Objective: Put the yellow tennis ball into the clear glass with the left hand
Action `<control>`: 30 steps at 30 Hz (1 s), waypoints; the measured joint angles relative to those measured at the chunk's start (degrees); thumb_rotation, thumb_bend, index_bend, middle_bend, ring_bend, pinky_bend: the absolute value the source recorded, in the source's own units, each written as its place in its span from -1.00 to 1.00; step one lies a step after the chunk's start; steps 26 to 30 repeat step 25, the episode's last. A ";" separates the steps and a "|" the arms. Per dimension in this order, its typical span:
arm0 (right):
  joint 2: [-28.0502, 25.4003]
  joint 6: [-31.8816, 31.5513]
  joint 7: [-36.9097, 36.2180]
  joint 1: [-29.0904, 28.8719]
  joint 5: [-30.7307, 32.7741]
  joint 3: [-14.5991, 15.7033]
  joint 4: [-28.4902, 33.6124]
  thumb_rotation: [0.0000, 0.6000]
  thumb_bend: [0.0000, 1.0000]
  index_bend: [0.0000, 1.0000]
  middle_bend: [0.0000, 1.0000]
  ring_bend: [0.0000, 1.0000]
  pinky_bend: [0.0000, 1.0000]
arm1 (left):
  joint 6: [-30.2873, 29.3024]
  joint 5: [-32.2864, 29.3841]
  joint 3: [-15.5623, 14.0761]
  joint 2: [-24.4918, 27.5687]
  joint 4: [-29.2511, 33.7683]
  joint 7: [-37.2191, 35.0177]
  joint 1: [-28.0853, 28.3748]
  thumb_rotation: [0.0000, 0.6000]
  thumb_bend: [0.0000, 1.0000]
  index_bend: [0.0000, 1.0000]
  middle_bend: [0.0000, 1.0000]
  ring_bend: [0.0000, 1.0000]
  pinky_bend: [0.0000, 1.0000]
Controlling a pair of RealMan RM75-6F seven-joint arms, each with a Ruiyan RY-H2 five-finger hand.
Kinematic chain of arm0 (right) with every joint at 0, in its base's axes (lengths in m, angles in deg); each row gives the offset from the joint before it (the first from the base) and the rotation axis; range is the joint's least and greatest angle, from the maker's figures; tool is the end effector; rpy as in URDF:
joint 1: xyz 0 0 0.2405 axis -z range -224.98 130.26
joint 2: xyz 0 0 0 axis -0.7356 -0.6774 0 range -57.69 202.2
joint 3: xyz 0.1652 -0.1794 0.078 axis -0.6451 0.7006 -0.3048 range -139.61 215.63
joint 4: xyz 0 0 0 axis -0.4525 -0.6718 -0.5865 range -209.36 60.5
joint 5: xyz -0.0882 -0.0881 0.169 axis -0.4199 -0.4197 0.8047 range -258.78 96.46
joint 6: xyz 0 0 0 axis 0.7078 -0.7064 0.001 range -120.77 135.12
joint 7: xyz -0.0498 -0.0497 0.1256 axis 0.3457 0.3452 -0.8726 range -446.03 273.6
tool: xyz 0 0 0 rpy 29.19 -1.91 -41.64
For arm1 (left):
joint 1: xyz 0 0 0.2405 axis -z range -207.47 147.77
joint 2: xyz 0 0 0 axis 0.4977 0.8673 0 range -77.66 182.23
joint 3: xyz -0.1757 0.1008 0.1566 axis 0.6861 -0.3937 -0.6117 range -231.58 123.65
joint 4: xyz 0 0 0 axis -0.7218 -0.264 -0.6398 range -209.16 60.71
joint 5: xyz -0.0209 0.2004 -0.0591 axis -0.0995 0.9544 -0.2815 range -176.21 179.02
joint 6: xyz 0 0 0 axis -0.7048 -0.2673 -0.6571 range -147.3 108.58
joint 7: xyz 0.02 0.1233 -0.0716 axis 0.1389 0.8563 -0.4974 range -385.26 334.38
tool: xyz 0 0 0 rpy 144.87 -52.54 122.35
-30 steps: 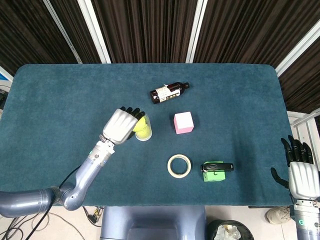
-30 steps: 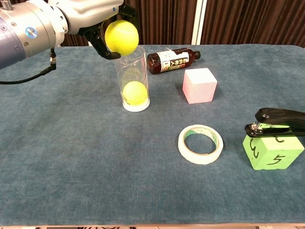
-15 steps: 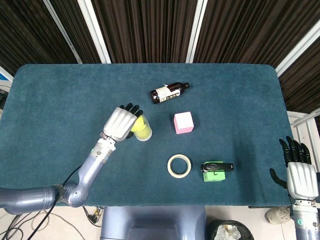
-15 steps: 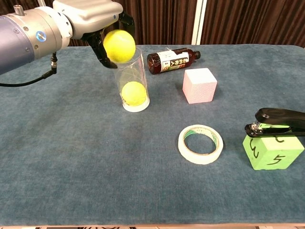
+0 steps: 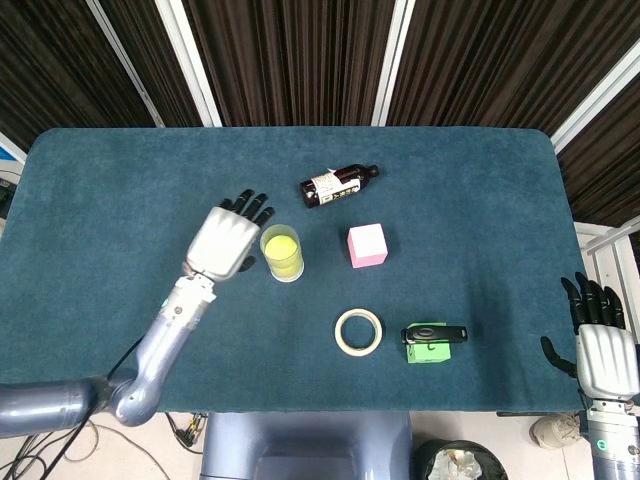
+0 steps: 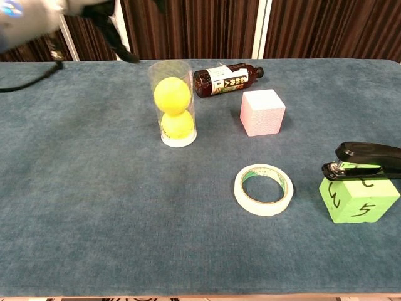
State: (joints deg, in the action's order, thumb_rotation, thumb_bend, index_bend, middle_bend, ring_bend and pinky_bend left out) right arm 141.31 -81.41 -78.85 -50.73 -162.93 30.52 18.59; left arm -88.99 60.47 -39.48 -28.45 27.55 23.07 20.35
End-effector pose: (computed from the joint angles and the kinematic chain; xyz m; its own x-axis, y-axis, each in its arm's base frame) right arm -0.3066 -0.1875 0.1542 0.4156 0.1122 0.9026 -0.9087 0.0942 0.4067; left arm -0.0572 0.3488 0.0559 0.6264 -0.1498 0.7649 0.6653 -0.4086 -0.6248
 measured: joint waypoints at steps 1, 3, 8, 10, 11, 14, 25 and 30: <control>0.01 0.03 0.06 0.00 -0.04 0.05 0.05 1.00 -0.30 -0.82 -1.00 -1.00 -1.00 | -1.45 0.73 -0.86 1.23 1.11 -0.13 -1.28 1.00 -0.86 -0.48 -0.61 -0.67 -0.13; 0.06 0.05 0.21 -0.01 -0.16 0.14 0.13 1.00 -0.30 -0.82 -1.00 -1.00 -1.00 | -3.55 1.80 -2.33 3.34 2.99 -0.74 -3.58 1.00 -0.86 -0.51 -0.65 -0.68 -0.16; 0.28 -0.02 0.87 0.04 -0.47 0.42 0.20 1.00 -0.30 -0.82 -1.00 -1.00 -1.00 | -7.54 6.16 -7.05 8.49 6.32 -7.55 -11.42 1.00 -0.86 -0.55 -0.77 -0.80 -0.34; 0.34 -0.05 1.05 0.06 -0.51 0.47 0.23 1.00 -0.30 -0.82 -1.00 -1.00 -1.00 | -8.78 8.52 -9.80 10.60 6.48 -11.95 -14.88 1.00 -0.86 -0.57 -0.82 -0.86 -0.41; 0.37 -0.06 1.08 0.07 -0.52 0.47 0.24 1.00 -0.30 -0.82 -1.00 -1.00 -1.00 | -9.23 9.58 -11.09 11.49 6.36 -13.93 -16.36 1.00 -0.86 -0.58 -0.84 -0.88 -0.44; 0.43 -0.06 1.16 0.05 -0.60 0.49 0.19 1.00 -0.30 -0.82 -1.00 -1.00 -1.00 | -10.65 13.41 -15.02 13.88 4.96 -20.51 -20.92 1.00 -0.86 -0.59 -0.86 -0.89 -0.50; 0.27 -0.59 0.68 0.29 -0.92 0.44 0.20 1.00 -0.30 -0.82 -1.00 -1.00 -1.00 | -16.85 23.53 -19.75 14.90 -9.36 -38.52 -30.83 1.00 -0.86 -0.63 -0.90 -0.98 -0.70; 0.27 -0.59 0.68 0.29 -0.92 0.44 0.20 1.00 -0.30 -0.82 -1.00 -1.00 -1.00 | -16.85 23.53 -19.75 14.90 -9.36 -38.52 -30.83 1.00 -0.86 -0.63 -0.90 -0.98 -0.70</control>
